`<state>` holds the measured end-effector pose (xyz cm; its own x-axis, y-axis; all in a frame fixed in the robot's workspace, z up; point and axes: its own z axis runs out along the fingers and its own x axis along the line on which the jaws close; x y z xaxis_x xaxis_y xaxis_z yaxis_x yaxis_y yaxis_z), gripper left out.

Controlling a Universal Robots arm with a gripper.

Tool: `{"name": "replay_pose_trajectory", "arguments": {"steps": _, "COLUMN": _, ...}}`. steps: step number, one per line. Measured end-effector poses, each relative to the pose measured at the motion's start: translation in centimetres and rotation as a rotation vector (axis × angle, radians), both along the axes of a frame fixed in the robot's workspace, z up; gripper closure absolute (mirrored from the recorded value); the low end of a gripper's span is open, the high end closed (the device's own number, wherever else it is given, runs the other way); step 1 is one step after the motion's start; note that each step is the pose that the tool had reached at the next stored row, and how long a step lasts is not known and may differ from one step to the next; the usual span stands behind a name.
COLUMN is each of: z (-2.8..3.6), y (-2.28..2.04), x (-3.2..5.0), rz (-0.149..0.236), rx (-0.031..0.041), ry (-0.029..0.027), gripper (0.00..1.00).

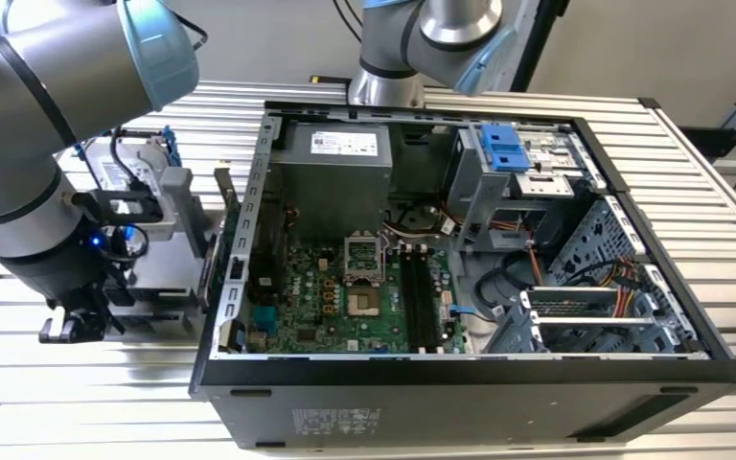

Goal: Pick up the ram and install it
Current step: 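Pick up the ram and move it above insertion slot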

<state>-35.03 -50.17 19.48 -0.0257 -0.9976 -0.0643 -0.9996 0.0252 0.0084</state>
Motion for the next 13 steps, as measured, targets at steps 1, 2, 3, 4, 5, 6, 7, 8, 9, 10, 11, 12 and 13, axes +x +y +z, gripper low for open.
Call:
{"name": "replay_pose_trajectory", "arguments": {"steps": 1, "z": 0.00, "y": 0.00, "x": 0.00, "rz": 0.000, "rx": 0.0000, "ry": 0.0000, "gripper": 0.00}}
{"name": "replay_pose_trajectory", "arguments": {"steps": 2, "z": -0.02, "y": 0.00, "x": 0.00, "rz": 0.000, "rx": 0.0001, "ry": -0.0001, "gripper": 0.00}}
{"name": "replay_pose_trajectory", "arguments": {"steps": 3, "z": -0.03, "y": 0.00, "x": 0.00, "rz": 0.000, "rx": 0.0002, "ry": -0.0002, "gripper": 0.00}}
{"name": "replay_pose_trajectory", "arguments": {"steps": 4, "z": -0.03, "y": 0.00, "x": 0.00, "rz": 0.000, "rx": 0.0001, "ry": -0.0001, "gripper": 0.00}}
{"name": "replay_pose_trajectory", "arguments": {"steps": 5, "z": -0.04, "y": 0.00, "x": 0.00, "rz": 0.000, "rx": 0.0002, "ry": -0.0002, "gripper": 1.00}}
{"name": "replay_pose_trajectory", "arguments": {"steps": 6, "z": -0.04, "y": 0.00, "x": 0.00, "rz": 0.000, "rx": 0.0002, "ry": -0.0002, "gripper": 1.00}}
{"name": "replay_pose_trajectory", "arguments": {"steps": 7, "z": -0.04, "y": 0.00, "x": 0.00, "rz": 0.000, "rx": 0.0002, "ry": -0.0001, "gripper": 1.00}}
{"name": "replay_pose_trajectory", "arguments": {"steps": 8, "z": -0.05, "y": 0.00, "x": 0.00, "rz": 0.000, "rx": 0.0001, "ry": -0.0001, "gripper": 1.00}}
{"name": "replay_pose_trajectory", "arguments": {"steps": 9, "z": -0.05, "y": 0.00, "x": 0.00, "rz": 0.000, "rx": 0.0000, "ry": -0.0001, "gripper": 1.00}}
{"name": "replay_pose_trajectory", "arguments": {"steps": 10, "z": -0.06, "y": 0.00, "x": 0.00, "rz": 0.000, "rx": 0.0002, "ry": -0.0002, "gripper": 1.00}}
{"name": "replay_pose_trajectory", "arguments": {"steps": 11, "z": -0.06, "y": 0.00, "x": 0.00, "rz": 0.000, "rx": 0.0002, "ry": -0.0002, "gripper": 1.00}}
{"name": "replay_pose_trajectory", "arguments": {"steps": 12, "z": -0.07, "y": 0.00, "x": 0.00, "rz": 0.000, "rx": 0.0002, "ry": -0.0002, "gripper": 1.00}}
{"name": "replay_pose_trajectory", "arguments": {"steps": 13, "z": -0.07, "y": 0.00, "x": 0.00, "rz": 0.000, "rx": 0.0002, "ry": -0.0002, "gripper": 1.00}}
